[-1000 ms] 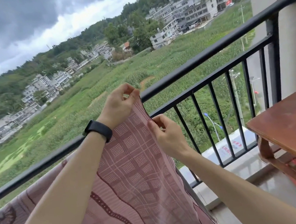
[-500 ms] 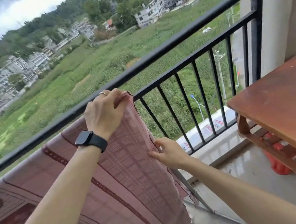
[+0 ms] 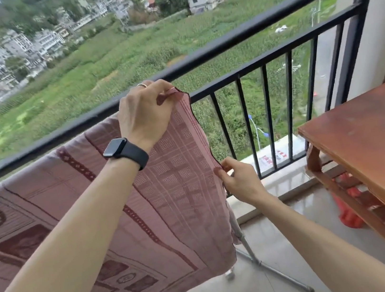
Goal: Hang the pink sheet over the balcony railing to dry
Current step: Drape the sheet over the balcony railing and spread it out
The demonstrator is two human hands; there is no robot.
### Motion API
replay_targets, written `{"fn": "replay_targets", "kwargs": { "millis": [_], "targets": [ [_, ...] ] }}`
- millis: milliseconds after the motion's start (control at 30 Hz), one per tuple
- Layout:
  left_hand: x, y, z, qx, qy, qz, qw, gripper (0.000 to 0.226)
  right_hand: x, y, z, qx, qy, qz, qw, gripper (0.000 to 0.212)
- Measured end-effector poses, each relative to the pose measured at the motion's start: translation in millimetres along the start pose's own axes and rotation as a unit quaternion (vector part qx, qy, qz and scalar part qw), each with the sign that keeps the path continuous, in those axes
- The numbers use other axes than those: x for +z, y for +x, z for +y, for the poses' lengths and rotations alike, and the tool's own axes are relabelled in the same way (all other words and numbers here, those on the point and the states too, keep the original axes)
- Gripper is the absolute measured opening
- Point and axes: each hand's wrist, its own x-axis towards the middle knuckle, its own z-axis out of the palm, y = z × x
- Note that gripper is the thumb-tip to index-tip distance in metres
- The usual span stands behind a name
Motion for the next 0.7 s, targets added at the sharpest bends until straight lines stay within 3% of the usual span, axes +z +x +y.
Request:
{"fn": "replay_targets", "kwargs": {
  "millis": [133,267,333,467,600,700],
  "targets": [
    [0,12,0,-0.002,0.071,-0.062,0.996,0.027,-8,13,-8,0.012,-0.002,-0.102,0.995,0.016],
    [5,16,16,0.021,-0.015,0.01,1.0,0.02,-21,18,-10,-0.01,0.058,0.045,0.997,0.02],
    [11,16,20,0.016,-0.027,0.02,0.999,0.021,-25,19,-7,-0.01,0.044,0.064,0.997,0.021],
    [28,5,19,0.06,0.08,-0.002,0.995,0.027,-28,12,10,0.032,-0.02,-0.081,0.996,0.02],
    [40,-20,20,0.103,0.094,0.075,0.987,0.032,-29,15,16,0.032,0.017,-0.053,0.998,0.017],
    [59,-67,25,0.083,0.058,0.139,0.985,0.03,-24,20,16,0.082,0.099,-0.059,0.99,0.021]
  ]
}}
